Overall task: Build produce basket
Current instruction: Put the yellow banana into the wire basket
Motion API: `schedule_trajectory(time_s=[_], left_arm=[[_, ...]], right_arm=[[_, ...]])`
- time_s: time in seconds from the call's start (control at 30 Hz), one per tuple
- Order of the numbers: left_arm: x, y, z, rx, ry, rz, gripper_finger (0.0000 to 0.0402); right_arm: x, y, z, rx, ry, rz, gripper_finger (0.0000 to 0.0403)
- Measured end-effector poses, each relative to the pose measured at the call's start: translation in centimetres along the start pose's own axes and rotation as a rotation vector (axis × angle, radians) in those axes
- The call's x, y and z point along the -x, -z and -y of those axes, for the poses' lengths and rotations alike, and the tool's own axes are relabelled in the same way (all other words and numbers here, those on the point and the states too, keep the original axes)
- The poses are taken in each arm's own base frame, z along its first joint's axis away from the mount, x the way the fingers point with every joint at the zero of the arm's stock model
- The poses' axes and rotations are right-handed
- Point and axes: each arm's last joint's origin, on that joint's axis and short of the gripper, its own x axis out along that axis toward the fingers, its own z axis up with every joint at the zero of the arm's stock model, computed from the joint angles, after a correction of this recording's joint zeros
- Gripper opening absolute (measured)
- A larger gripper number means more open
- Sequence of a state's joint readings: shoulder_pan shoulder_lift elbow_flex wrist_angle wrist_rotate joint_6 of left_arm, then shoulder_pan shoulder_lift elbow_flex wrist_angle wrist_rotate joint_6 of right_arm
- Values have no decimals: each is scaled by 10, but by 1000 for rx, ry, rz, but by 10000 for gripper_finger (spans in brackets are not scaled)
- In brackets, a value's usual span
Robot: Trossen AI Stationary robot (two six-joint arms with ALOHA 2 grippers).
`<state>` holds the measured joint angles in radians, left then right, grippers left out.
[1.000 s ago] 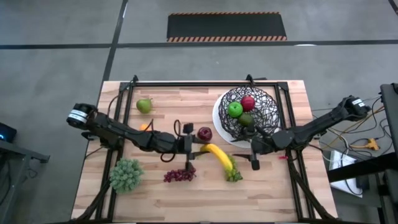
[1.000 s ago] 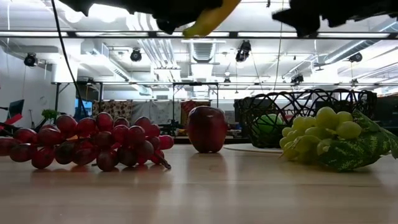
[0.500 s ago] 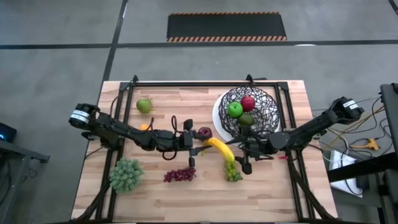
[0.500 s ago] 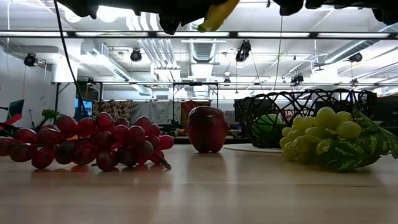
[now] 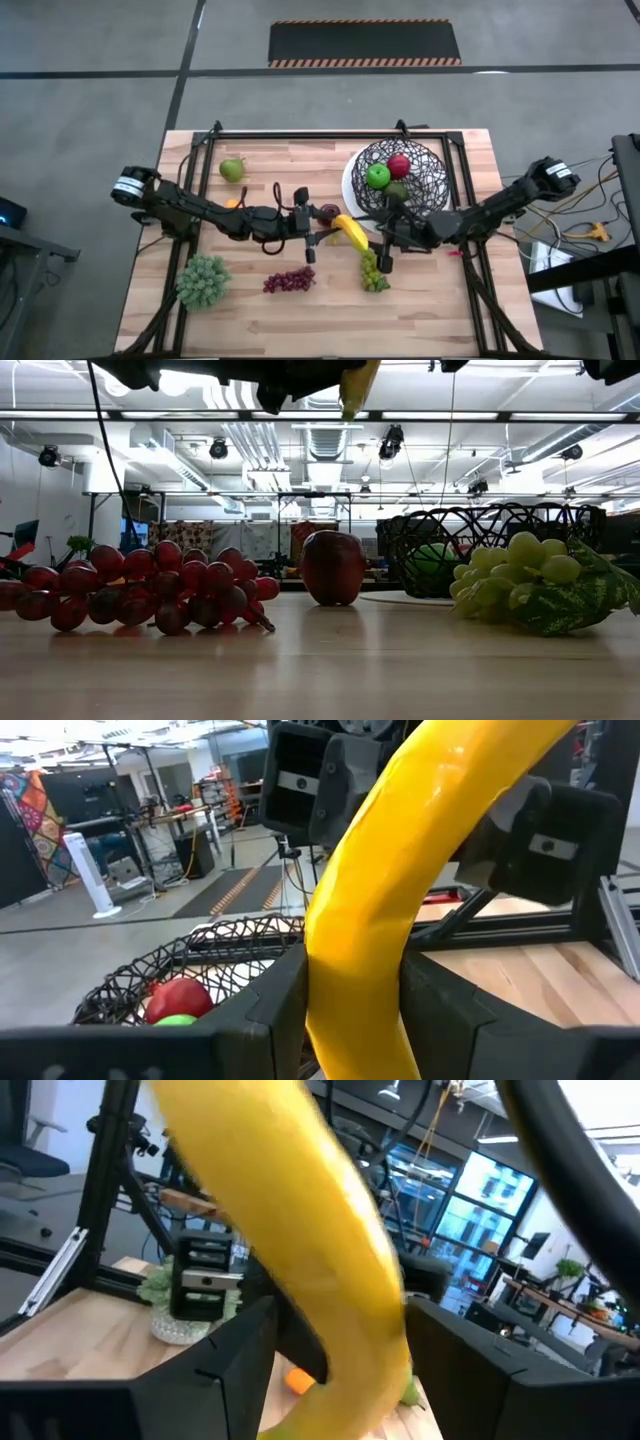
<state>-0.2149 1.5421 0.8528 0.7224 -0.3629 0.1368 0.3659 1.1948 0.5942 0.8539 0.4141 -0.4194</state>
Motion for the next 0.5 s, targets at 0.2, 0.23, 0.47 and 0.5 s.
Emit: schedule_trajectory(time_s=[0.2, 0.23, 0.47, 0.5], left_arm=[[0, 0, -1, -1, -4, -1, 123], [0, 0, -1, -1, -3, 0, 123], [0, 0, -1, 7, -4, 0, 123], [0, 0, -1, 7, -4, 0, 123]], right_arm=[[-7, -2, -2, 27, 4, 0, 209], [-8, -3, -1, 27, 9, -1, 208], [-9, -4, 0, 30, 17, -1, 132], [-9, -4, 0, 32, 17, 0, 117]])
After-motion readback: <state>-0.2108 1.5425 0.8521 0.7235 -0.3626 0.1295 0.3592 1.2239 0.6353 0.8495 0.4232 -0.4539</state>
